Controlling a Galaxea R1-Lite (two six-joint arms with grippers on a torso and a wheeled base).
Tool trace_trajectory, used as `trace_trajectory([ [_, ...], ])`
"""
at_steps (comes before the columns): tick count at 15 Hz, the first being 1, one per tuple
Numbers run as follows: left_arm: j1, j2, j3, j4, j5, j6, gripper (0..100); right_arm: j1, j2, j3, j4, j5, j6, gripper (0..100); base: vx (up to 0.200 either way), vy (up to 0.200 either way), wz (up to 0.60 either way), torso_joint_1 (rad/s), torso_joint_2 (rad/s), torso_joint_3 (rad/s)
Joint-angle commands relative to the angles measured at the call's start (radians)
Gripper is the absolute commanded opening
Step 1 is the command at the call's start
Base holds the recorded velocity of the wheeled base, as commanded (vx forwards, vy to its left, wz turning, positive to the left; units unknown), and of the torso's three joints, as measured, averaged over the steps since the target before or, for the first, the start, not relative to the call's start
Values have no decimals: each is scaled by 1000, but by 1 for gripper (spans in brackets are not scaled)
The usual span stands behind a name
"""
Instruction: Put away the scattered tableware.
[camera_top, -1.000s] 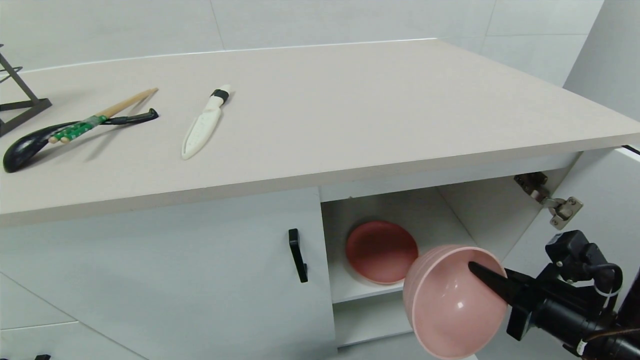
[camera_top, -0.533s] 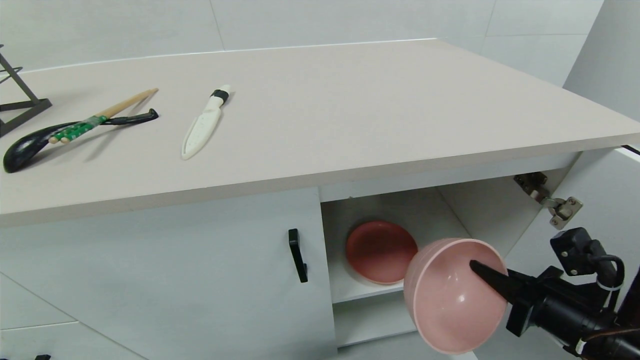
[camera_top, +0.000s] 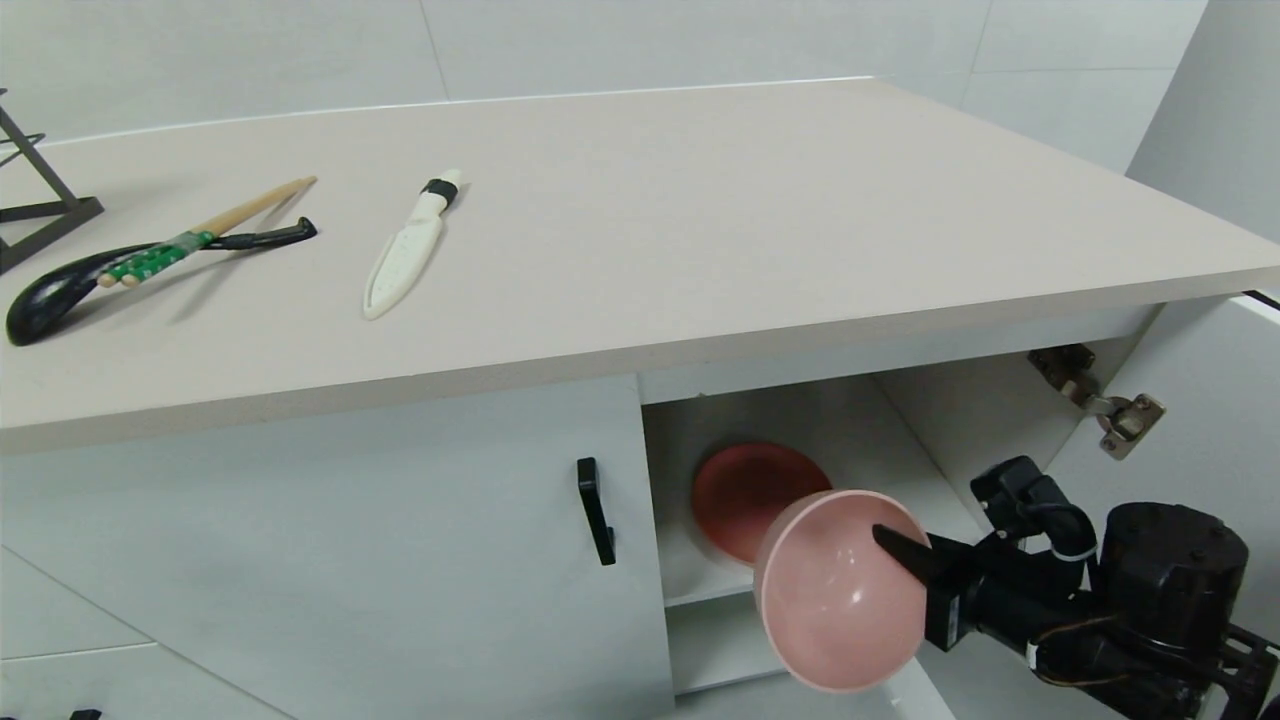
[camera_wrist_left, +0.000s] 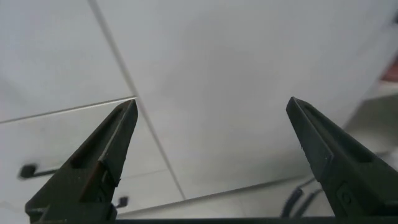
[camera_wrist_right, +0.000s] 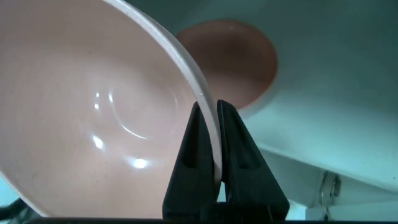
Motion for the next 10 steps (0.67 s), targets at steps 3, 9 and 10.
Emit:
trace_trajectory([
  [3, -1, 2, 4, 11, -79, 8, 100, -8, 70, -110, -2, -29, 1, 0, 0, 0, 0, 0, 0, 0],
  [9, -9, 8, 4, 23, -114, 11, 100, -31, 119, -240, -2, -29, 3, 0, 0, 0, 0, 0, 0, 0],
  [10, -7, 5, 4, 23, -114, 13, 100, -31, 124, -254, 1, -29, 1, 0, 0, 0, 0, 0, 0, 0],
])
